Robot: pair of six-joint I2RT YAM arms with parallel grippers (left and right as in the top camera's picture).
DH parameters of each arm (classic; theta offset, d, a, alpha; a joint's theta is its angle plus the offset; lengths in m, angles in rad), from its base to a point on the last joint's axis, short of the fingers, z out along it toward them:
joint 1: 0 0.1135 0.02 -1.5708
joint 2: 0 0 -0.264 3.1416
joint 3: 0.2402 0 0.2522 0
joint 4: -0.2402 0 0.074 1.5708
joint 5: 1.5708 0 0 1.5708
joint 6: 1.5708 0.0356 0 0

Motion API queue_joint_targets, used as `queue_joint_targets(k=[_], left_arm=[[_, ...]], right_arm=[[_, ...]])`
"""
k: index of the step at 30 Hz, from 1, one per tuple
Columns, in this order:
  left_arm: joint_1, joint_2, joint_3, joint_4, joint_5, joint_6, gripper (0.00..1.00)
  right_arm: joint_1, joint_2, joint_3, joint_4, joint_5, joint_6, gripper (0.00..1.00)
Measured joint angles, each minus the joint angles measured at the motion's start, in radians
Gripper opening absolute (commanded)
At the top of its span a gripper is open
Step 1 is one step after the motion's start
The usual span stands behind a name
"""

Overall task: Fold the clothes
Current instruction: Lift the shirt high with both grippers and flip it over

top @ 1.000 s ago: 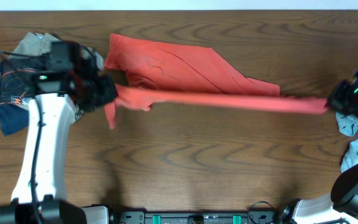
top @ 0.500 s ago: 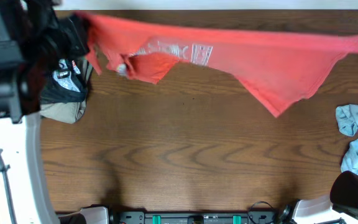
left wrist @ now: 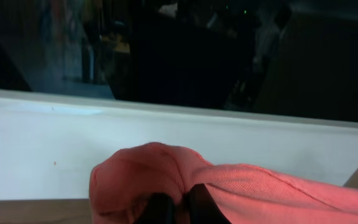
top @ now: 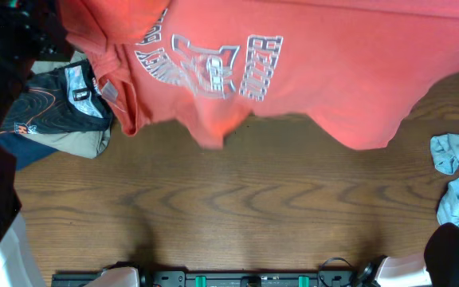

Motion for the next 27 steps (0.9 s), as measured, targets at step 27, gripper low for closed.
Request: queue_joint_targets(k=[27], left_arm=[[-0.013,0.608,-0.001,0.484,0.076,0.042,0.06]], right_arm=[[0.198,0.373,-0.237,0.517,-0.058,0.1,0.01]])
